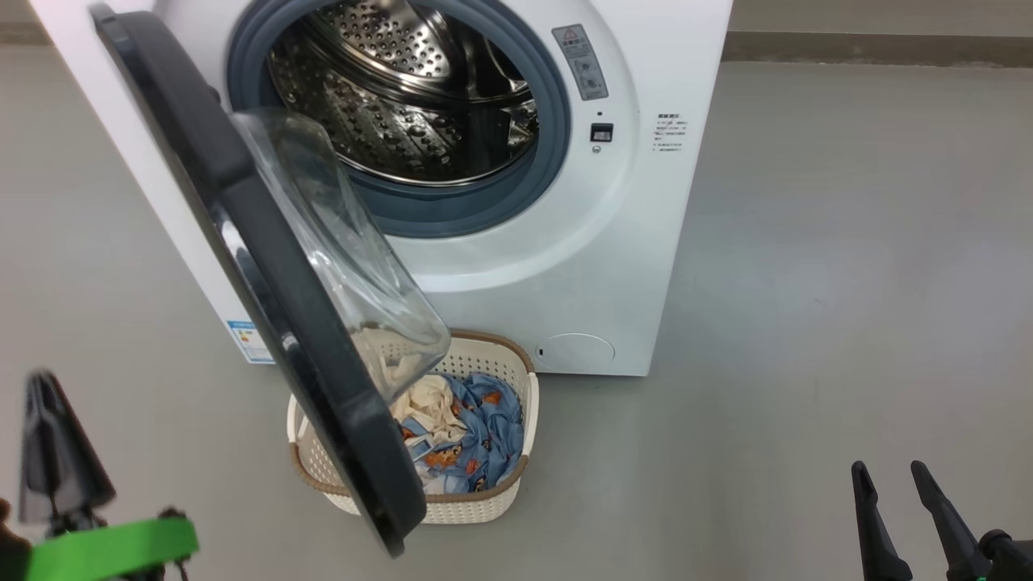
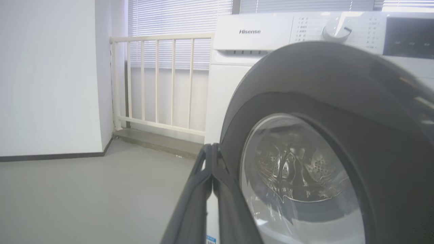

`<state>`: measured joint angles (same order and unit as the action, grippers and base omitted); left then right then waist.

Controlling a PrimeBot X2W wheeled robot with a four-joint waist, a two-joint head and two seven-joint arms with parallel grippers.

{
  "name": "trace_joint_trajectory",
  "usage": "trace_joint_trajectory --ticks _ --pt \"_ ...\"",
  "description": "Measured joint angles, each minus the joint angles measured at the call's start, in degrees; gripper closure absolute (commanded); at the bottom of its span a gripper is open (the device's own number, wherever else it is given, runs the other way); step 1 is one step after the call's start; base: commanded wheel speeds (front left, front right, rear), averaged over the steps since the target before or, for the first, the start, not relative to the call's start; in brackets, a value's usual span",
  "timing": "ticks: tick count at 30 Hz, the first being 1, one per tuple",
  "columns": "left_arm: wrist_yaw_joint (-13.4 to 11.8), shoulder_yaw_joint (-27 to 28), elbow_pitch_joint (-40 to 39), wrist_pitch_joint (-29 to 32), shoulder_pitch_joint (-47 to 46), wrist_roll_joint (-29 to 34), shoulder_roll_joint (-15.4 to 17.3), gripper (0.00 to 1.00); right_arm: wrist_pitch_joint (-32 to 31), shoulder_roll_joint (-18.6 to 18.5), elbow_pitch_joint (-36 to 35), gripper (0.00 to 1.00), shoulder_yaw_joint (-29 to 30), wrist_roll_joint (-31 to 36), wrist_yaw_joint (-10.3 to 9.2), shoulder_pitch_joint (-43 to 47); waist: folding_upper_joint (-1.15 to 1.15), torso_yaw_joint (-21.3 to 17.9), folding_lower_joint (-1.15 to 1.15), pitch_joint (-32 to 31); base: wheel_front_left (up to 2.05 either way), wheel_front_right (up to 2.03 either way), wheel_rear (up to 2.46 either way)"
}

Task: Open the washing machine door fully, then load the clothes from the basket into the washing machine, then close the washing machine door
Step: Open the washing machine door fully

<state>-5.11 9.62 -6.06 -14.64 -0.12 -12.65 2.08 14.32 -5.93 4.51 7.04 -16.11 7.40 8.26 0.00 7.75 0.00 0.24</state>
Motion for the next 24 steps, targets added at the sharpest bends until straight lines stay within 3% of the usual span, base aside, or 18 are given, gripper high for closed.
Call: trace_joint_trajectory --ticks 7,13,19,24 --pt "-1.54 -8.43 -15.94 0.04 -4.77 0.32 0.02 1.00 0.00 0.43 -0.01 0.00 0.43 0.00 0.00 0.04 0.00 1.68 0.00 -0.24 0.00 0.00 0.00" --pt "-1.74 -20.51 -23.92 7.14 -10.01 -0.09 0.08 1.00 0.00 1.15 0.00 0.00 0.56 -0.01 0.00 0.05 0.00 3.39 0.00 -0.57 0.00 0.00 0.00" --pt "-5.27 -36.23 -23.54 12.00 -12.96 -4.54 0.15 1.00 0.00 1.58 0.03 0.00 0.59 -0.01 0.00 0.04 0.00 4.50 0.00 -0.73 0.00 0.00 0.00" --pt "-7.84 -45.15 -17.91 13.14 -14.17 -6.78 0.49 1.00 0.00 1.89 0.05 0.00 0.29 -0.02 0.00 0.04 0.00 4.91 0.00 -0.67 0.00 0.00 0.00"
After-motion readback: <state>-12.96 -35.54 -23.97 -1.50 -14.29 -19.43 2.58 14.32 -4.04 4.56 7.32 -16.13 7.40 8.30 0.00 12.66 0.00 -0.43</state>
